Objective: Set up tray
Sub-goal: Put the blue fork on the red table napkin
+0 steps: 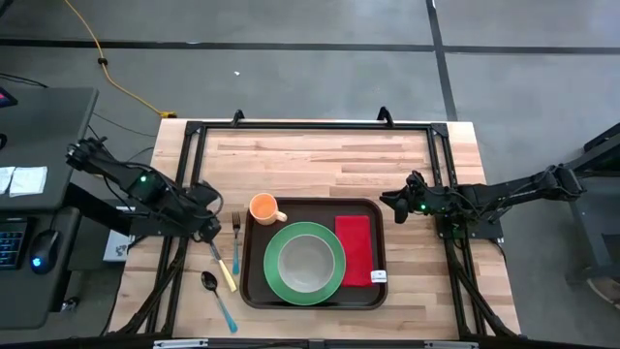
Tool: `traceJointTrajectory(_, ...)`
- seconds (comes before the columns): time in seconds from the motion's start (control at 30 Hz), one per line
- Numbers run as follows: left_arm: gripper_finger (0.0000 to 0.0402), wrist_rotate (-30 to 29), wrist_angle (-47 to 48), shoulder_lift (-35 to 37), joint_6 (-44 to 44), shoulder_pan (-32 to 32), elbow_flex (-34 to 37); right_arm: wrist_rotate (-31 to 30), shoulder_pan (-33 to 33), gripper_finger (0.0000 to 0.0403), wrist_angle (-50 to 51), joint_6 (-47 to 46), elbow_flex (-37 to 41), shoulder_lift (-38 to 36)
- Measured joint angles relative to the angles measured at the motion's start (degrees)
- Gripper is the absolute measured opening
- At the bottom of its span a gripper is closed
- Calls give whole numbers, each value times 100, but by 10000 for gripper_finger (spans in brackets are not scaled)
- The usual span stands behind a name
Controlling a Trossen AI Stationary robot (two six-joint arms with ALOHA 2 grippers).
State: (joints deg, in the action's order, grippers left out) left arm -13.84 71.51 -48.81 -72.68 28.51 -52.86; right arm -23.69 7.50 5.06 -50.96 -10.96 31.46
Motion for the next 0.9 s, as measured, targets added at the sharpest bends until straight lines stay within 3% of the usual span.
traceJointTrajectory(0.4, 108, 281, 67, -733, -1318, 0, -114, 47, -1, 114, 5, 98, 0, 0)
traceJointTrajectory(0.9, 108, 23, -138, -746, -1289, 0, -111, 8, -1, 114, 132, 219, 0, 2)
